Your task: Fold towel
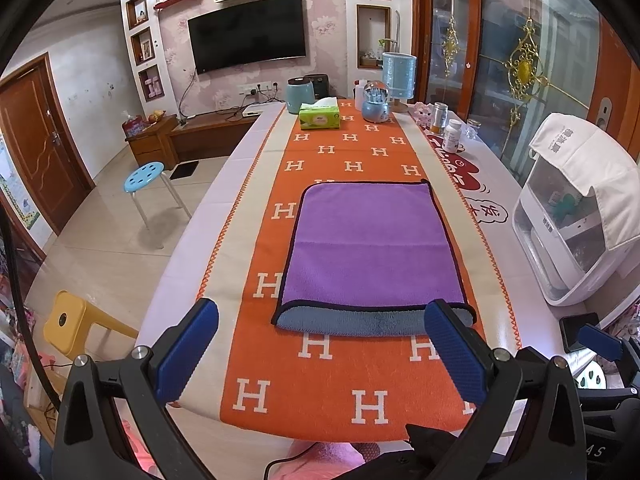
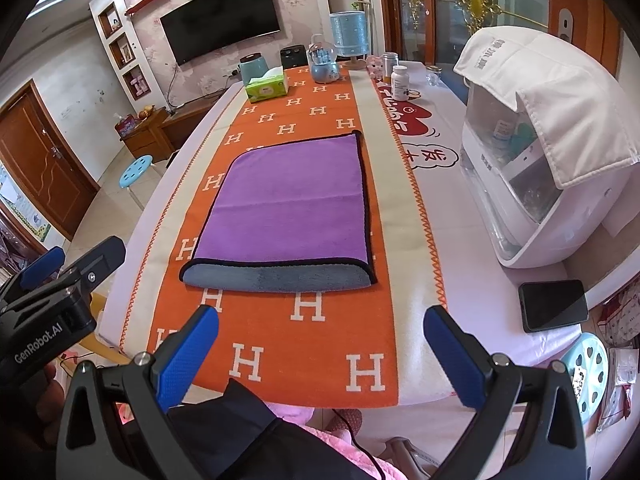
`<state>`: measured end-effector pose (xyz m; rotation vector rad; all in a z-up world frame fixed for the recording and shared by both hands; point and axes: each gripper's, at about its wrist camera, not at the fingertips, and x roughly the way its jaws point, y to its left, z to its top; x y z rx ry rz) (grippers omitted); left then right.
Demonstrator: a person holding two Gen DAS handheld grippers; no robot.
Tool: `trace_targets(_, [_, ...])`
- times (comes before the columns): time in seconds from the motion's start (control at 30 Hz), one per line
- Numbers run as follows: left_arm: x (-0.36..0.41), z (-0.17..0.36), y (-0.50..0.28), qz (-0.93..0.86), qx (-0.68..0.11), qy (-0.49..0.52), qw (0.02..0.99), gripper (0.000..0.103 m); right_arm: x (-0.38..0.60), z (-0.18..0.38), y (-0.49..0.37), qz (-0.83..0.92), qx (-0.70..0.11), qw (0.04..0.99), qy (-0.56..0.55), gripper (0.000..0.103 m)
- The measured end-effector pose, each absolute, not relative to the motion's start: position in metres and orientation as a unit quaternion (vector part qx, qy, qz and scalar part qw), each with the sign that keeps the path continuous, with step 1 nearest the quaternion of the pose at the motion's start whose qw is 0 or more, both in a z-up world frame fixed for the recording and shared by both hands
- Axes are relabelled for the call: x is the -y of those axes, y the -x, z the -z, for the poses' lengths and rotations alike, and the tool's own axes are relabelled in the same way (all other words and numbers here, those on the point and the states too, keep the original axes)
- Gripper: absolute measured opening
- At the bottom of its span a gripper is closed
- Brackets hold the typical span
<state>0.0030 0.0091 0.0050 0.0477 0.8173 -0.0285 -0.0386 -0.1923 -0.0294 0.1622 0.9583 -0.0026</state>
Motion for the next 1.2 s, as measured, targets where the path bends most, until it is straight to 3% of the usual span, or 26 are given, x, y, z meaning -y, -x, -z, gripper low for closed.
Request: trace_targets(1.2, [-0.017, -0.005, 0.017, 0.009, -0.403, -0.026, 0.915, 0.102, 0.185, 0.022, 0.057, 0.001, -0.452, 0.889, -0.08, 0.102])
